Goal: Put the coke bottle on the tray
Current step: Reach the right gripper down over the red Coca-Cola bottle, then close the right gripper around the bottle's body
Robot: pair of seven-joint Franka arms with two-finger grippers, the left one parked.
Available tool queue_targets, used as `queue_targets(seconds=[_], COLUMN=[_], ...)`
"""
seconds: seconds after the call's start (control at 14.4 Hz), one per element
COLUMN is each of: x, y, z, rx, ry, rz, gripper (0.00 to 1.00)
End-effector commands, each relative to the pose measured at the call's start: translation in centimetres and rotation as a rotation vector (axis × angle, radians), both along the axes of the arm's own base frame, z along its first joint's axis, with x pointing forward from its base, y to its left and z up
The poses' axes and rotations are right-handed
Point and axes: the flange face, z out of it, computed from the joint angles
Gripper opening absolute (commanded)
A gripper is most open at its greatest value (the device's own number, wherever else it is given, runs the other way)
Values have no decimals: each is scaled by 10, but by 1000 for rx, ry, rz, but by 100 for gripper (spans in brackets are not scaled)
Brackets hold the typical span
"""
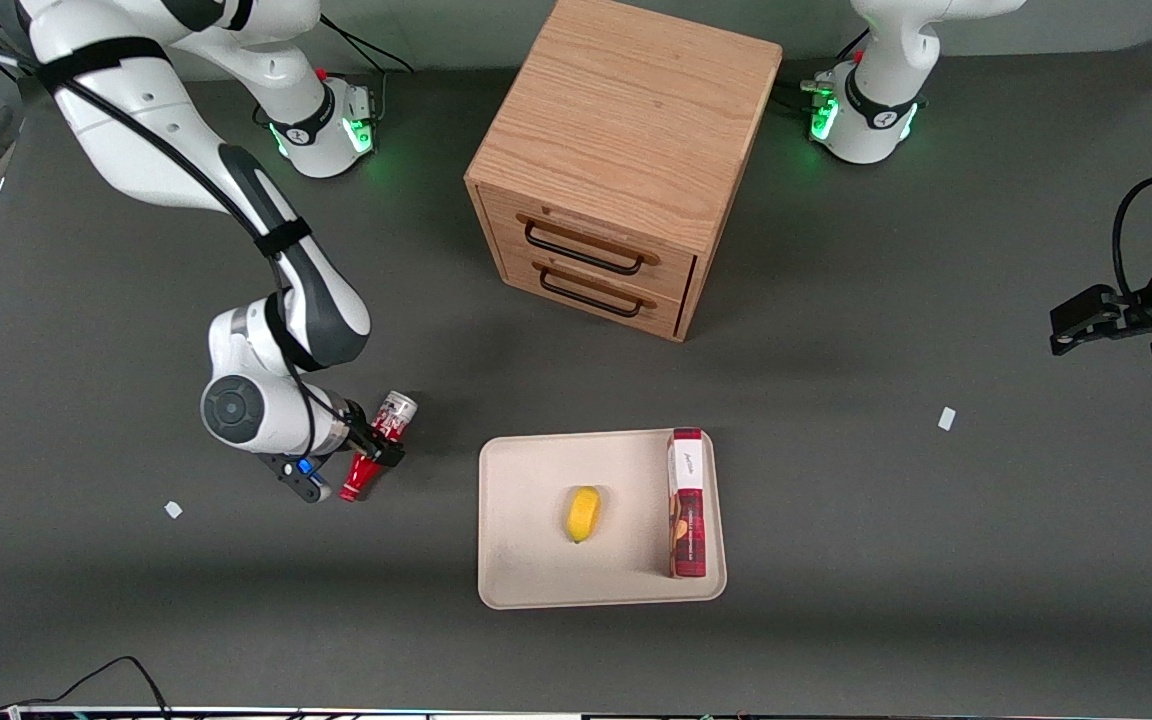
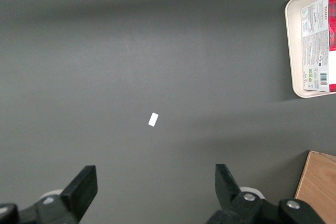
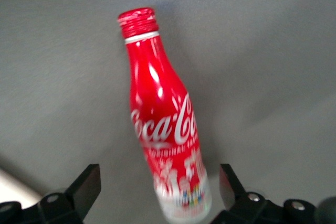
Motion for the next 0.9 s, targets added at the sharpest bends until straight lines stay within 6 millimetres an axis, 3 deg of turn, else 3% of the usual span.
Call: queue_targets(seconds=[0.0,0.07,0.21,0.62,0.83], x=[-6,-8,-10,-10,-9], y=[3,3,3,10,13], z=[-18,-21,-25,-12,43], rx=[-25,-22,-39,-39,-56], ry=[-27,-34,-43,-52,-26], rz=[-3,0,25,50,108], gripper=[100,100,1,0,0])
